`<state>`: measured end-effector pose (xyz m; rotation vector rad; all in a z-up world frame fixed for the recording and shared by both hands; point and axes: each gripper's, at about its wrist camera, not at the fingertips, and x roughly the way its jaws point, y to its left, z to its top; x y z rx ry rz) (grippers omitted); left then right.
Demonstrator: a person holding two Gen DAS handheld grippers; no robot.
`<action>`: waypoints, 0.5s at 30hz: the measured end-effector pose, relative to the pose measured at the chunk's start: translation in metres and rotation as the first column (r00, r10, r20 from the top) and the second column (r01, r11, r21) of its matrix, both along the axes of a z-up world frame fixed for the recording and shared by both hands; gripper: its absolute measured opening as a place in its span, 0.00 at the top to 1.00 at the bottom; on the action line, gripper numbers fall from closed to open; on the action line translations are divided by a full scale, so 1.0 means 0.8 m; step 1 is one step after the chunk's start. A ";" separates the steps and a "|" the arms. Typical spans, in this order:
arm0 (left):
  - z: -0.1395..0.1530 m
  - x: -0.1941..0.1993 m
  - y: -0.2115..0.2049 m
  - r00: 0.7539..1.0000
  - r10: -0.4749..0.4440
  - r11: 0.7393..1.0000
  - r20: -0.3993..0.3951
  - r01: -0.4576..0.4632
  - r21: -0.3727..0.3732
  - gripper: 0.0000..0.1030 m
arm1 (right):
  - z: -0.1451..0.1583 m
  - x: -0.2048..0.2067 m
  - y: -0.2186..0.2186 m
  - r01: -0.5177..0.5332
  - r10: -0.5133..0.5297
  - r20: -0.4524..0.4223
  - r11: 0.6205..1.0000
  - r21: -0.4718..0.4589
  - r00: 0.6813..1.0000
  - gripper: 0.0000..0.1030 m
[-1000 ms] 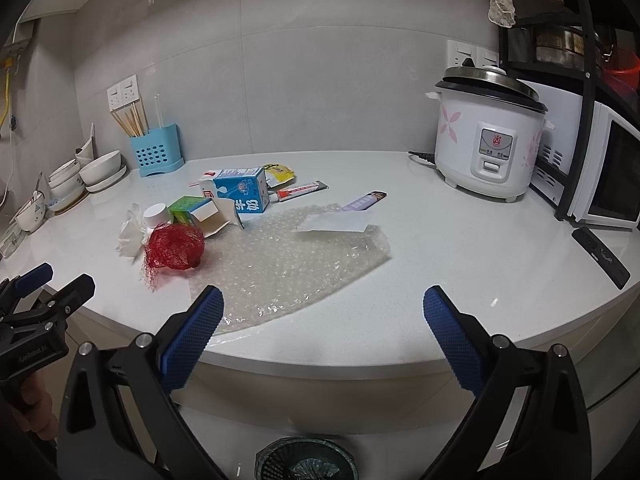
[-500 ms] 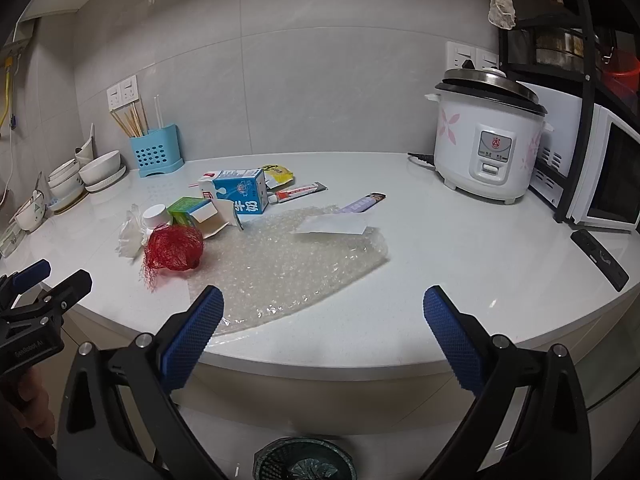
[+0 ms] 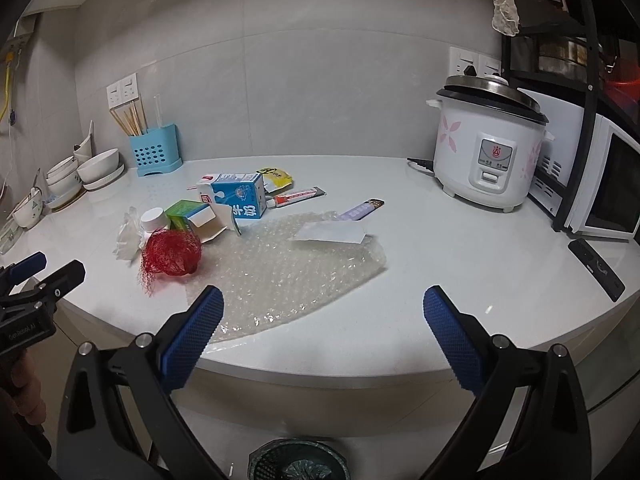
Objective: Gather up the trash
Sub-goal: 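Grasp the crumpled white tissue with the left tool while the right tool nears the plastic bag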
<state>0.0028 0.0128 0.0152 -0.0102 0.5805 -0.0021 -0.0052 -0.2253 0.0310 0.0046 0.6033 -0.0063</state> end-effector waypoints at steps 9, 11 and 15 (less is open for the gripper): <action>0.020 0.070 0.027 0.998 0.042 0.999 -0.053 -0.042 0.002 0.06 | 0.005 0.063 -0.019 0.006 -0.006 -0.059 1.000 -0.014 0.998 0.07; 0.020 0.091 0.031 0.996 0.047 0.999 -0.070 -0.047 -0.001 0.06 | 0.003 0.082 -0.024 0.009 -0.011 -0.080 1.000 -0.021 0.997 0.07; 0.011 0.135 0.042 0.992 0.060 0.998 -0.113 -0.062 -0.015 0.06 | -0.006 0.117 -0.034 0.017 -0.020 -0.115 0.999 -0.028 0.993 0.07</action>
